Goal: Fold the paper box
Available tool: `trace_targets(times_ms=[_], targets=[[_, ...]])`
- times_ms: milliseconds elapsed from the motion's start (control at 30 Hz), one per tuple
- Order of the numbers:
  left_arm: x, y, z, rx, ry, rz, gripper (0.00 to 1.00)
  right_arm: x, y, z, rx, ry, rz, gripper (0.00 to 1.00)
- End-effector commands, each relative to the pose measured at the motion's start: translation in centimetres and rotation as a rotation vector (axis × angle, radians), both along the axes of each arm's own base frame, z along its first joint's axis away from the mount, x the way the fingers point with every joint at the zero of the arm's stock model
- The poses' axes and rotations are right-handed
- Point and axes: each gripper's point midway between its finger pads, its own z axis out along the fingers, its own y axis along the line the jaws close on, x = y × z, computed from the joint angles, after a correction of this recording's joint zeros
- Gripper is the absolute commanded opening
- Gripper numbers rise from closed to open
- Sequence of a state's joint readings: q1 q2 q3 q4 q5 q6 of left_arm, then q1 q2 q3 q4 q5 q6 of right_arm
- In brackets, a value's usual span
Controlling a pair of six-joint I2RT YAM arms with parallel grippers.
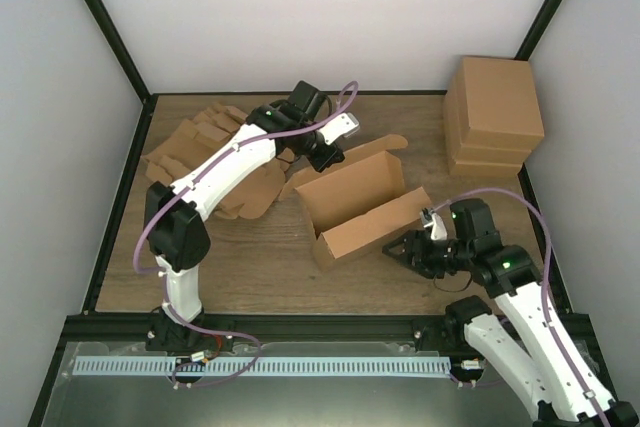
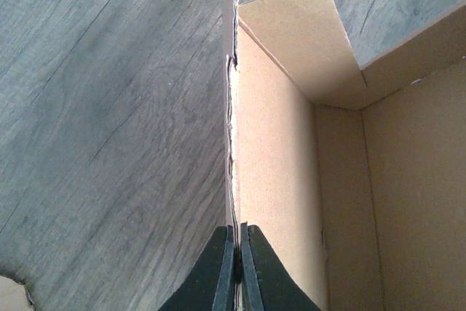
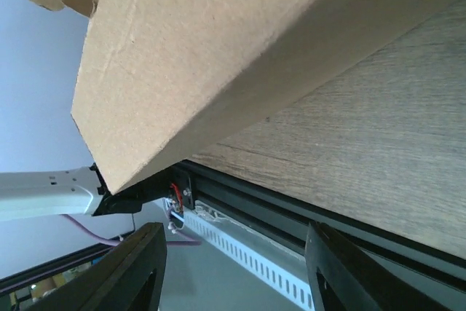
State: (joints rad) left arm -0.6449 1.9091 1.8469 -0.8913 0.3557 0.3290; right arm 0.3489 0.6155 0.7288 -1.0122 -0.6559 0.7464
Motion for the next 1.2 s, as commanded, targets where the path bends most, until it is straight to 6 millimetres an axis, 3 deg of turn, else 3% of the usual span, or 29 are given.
trace_targets(times_ms=[0, 333, 867, 1167], targets=[[-0.7, 0.1, 1.8, -0.030, -0.024, -0.007, 0.04, 0.7, 2.1, 2.3, 0.204, -0.074, 0.017, 0.55], [-1.7, -0.4, 3.0, -0.089, 0.003, -0.031, 0.04, 3.9, 3.0, 1.3, 0.252, -0.127, -0.027, 0.54], [-6.5, -2.2, 6.8, -0.297, 0.158, -0.132, 0.04, 6.8, 3.9, 1.4, 0.249, -0.209, -0.009, 0.50], [-8.8, -2.6, 4.8, -0.289, 0.236, -0.138, 0.04, 8.9, 4.3, 1.4, 0.247, -0.302, -0.019, 0.50]])
